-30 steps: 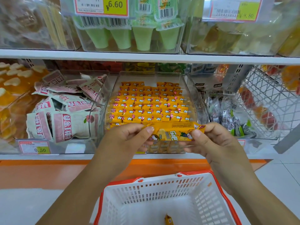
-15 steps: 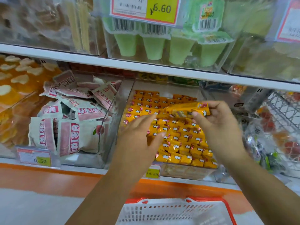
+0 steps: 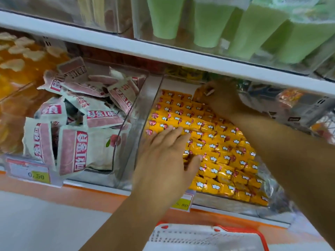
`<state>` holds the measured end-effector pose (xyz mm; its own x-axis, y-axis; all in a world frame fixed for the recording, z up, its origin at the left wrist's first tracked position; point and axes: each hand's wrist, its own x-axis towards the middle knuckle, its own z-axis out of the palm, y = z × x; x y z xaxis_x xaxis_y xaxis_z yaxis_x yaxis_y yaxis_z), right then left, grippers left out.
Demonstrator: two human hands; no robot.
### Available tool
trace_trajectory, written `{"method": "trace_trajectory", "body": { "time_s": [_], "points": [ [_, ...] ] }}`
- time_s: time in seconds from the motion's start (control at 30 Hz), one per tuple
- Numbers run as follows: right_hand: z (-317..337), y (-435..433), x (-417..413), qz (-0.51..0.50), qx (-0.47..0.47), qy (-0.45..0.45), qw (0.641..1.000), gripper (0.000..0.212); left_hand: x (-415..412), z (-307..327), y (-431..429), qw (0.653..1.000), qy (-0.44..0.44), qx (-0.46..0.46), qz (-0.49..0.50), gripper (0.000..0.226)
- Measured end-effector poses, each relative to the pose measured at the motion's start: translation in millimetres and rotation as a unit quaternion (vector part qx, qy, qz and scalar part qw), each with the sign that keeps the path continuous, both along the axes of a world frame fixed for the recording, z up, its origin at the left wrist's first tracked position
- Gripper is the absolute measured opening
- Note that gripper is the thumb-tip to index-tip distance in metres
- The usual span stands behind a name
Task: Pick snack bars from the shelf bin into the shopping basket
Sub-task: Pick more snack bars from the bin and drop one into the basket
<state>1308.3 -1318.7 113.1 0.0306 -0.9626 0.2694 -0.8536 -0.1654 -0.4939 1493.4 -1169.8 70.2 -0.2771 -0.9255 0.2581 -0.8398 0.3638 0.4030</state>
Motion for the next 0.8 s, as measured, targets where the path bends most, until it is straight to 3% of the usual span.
{"method": "trace_trajectory", "body": {
  "time_s": [0.13, 0.3, 0.47, 0.63, 0.8],
  "points": [
    [-4, -9, 1, 0.035, 0.046, 0.033, 0.998, 0.011, -1, -5, 0, 1.0, 0.004, -0.007, 0.009, 0.06],
    [5, -10, 1, 0.062, 0.099, 0.111, 0.987, 0.028, -1, -4, 0, 1.0, -0.008, -0.022, 0.013, 0.059],
    [17, -2, -19, 0.012, 0.029, 0.011, 0.999, 0.025, 0, -3, 1, 1.0, -0.002, -0.015, 0.006, 0.062],
    [6, 1, -30, -0.019, 0.069, 0.163, 0.984, 0.028, 0, -1, 1, 1.0, 0.005, -0.006, 0.002, 0.062],
    [-2, 0, -25, -0.05, 0.048, 0.2, 0.977, 0.018, 2, -2, 2, 0.999, 0.033, -0.009, -0.002, 0.06]
  ]
}}
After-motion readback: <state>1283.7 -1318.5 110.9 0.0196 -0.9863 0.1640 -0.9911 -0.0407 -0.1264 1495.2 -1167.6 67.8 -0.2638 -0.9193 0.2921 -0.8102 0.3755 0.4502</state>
